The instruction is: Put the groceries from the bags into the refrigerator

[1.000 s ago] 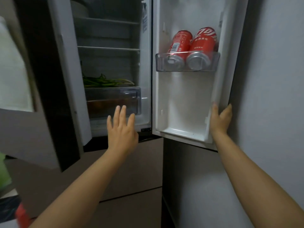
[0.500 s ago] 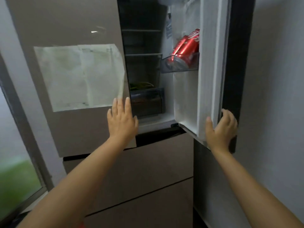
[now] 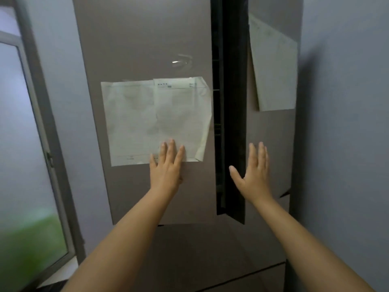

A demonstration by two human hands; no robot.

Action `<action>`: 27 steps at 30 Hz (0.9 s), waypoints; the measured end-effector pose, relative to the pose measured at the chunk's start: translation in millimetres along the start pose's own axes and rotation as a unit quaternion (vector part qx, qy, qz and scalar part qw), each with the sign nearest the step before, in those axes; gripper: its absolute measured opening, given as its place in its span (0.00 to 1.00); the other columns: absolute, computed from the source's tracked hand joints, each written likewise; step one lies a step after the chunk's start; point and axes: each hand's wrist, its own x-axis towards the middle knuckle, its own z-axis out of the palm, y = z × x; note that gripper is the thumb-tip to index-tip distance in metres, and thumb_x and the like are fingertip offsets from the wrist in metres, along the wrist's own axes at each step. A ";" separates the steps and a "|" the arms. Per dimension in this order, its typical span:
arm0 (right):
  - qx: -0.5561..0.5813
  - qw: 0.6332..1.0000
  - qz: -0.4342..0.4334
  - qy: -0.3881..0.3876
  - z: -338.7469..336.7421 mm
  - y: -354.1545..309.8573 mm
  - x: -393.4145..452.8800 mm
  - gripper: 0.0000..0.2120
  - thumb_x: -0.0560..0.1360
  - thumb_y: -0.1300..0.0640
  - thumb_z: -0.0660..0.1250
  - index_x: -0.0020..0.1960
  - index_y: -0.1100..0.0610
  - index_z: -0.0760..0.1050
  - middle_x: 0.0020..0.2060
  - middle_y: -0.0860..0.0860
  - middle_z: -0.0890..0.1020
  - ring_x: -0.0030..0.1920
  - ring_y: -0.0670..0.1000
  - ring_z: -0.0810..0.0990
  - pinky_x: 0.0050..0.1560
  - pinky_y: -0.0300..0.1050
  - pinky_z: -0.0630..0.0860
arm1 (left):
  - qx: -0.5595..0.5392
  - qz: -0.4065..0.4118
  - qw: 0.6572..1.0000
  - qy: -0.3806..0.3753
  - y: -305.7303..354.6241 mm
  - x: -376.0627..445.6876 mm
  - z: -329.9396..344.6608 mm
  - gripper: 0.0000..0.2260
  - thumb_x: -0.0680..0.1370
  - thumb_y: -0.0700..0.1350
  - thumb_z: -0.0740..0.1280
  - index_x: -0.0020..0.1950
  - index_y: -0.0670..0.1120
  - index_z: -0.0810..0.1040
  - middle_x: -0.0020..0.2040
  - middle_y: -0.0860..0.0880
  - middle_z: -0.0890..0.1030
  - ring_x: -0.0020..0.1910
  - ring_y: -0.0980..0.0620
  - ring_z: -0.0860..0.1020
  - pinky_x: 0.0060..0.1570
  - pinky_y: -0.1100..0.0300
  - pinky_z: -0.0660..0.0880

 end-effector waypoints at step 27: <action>-0.028 0.989 -0.009 -0.147 97.7 -15.7 60.9 0.38 0.78 0.49 0.57 0.75 0.63 0.38 0.75 0.58 0.35 0.76 0.55 0.36 0.75 0.54 0.40 | 0.116 0.036 0.989 0.088 -82.7 48.6 35.2 0.42 0.73 0.70 0.45 0.76 0.42 0.38 0.71 0.45 0.31 0.68 0.46 0.23 0.67 0.52 0.21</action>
